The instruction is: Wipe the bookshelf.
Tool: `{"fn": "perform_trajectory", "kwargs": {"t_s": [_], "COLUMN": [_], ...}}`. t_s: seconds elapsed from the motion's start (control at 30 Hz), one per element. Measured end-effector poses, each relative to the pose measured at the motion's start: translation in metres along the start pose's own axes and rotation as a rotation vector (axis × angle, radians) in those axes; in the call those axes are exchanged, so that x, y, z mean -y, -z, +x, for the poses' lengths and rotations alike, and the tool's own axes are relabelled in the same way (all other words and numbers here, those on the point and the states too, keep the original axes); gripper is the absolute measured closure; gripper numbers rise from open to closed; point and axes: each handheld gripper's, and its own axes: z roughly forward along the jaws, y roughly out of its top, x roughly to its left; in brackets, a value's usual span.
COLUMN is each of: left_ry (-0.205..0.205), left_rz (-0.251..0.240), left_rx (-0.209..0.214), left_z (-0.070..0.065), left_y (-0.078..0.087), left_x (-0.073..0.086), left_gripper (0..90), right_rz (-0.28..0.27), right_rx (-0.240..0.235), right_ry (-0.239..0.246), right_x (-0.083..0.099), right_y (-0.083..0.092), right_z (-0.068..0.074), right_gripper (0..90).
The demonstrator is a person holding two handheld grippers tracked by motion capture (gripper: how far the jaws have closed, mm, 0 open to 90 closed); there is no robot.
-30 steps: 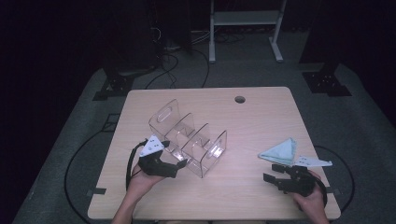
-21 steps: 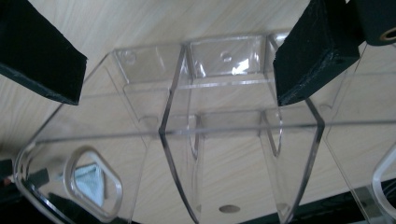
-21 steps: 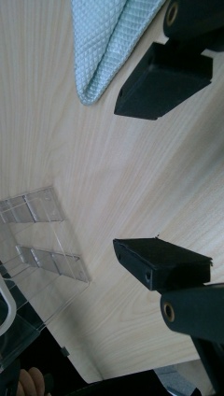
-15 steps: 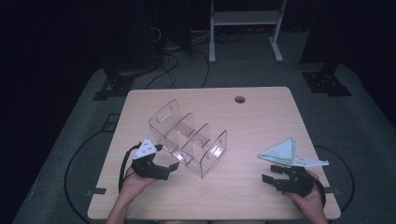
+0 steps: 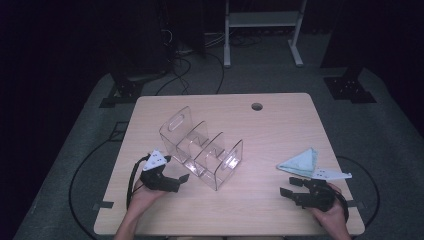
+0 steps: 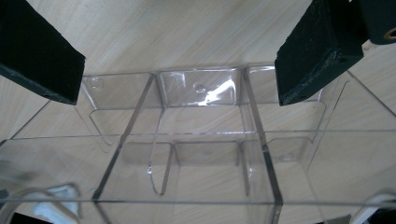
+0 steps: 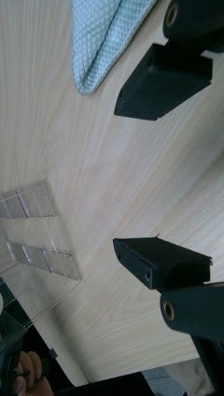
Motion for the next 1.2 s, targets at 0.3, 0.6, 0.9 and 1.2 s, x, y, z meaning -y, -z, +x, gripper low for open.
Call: {"fn": "perform_trajectory", "kwargs": {"t_s": [0.3, 0.6, 0.9, 1.2], "left_ry": [0.005, 0.011, 0.037, 0.070], "left_rz": [0.026, 0.052, 0.043, 0.024], "left_rx": [-0.006, -0.006, 0.013, 0.014], "left_z": [0.003, 0.005, 0.006, 0.001], "left_y": [-0.007, -0.019, -0.034, -0.045], "left_x": [0.003, 0.005, 0.004, 0.002], "left_gripper": [1.3, 1.3, 1.2, 0.0], "right_rz": [-0.006, -0.001, -0.009, -0.043], "right_rx": [-0.005, -0.016, -0.027, -0.025], "right_ry": [0.001, 0.001, 0.001, 0.013], "right_x": [0.001, 0.000, -0.002, -0.011], "right_y": [0.002, -0.003, -0.003, 0.006], "right_z": [0.002, 0.003, 0.005, 0.006], "right_gripper": [29.5, 29.3, 29.3, 29.4]}}
